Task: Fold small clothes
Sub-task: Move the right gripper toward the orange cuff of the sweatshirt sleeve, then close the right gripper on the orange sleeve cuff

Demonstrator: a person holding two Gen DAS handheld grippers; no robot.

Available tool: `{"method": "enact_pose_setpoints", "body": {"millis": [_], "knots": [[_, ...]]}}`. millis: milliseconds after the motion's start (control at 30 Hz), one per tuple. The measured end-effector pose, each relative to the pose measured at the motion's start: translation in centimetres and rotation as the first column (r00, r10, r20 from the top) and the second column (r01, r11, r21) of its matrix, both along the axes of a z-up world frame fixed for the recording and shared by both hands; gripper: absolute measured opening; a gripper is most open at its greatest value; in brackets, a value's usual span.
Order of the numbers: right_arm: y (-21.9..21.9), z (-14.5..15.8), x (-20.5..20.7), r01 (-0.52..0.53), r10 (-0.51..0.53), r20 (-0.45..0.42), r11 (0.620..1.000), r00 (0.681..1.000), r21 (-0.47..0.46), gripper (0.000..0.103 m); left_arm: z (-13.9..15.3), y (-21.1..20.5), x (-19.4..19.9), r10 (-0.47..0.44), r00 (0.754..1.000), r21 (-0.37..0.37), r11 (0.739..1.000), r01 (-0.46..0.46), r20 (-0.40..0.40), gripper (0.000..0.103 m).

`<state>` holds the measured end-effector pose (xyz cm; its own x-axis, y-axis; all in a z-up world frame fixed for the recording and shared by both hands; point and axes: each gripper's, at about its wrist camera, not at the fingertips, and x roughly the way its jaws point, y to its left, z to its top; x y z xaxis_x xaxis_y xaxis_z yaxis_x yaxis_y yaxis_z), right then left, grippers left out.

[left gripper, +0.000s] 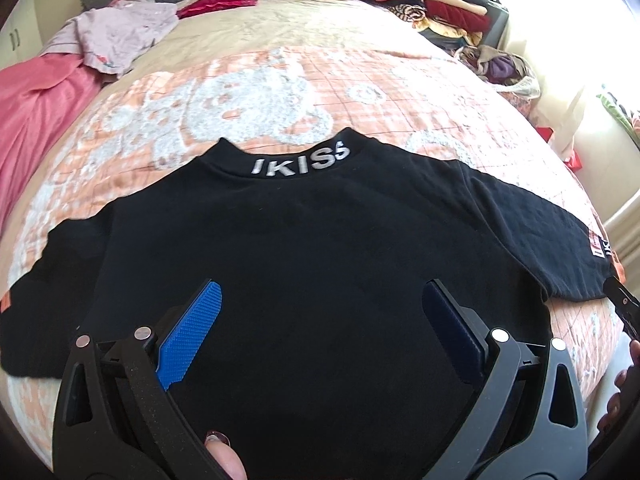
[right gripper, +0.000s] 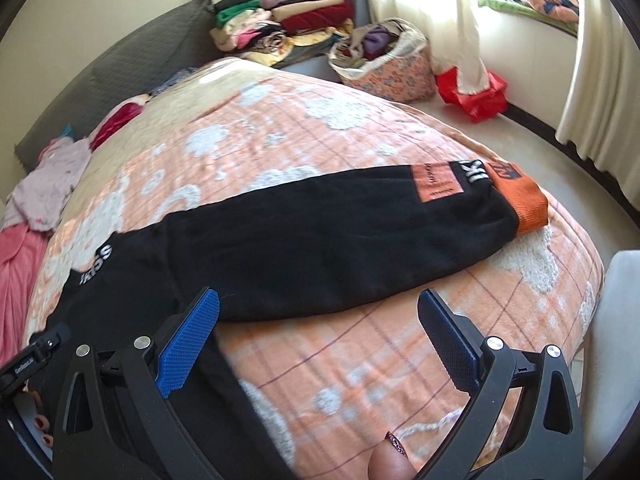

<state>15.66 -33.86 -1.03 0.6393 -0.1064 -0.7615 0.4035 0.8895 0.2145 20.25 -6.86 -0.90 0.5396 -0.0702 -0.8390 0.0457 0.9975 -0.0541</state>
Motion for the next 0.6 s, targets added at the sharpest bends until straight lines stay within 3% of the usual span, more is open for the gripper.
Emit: {"method": "enact_pose_setpoints", "body": {"millis": [400,600], "knots": [[-9.1,-4.1,1.6,0.230,-0.219,-0.075,0.954,0.973,0.194,0.099,-0.9,-2.3,2.8,-0.049,0.999,0.007,0.999,0.049,-0.019,0.095],[-12.3,-5.1,2.8,0.266,-0.261,-0.053,0.927,0.964,0.266,0.099,-0.8,-2.6,3.3,-0.056,0.998,0.014,0.998,0.056,-0.028,0.095]]}}
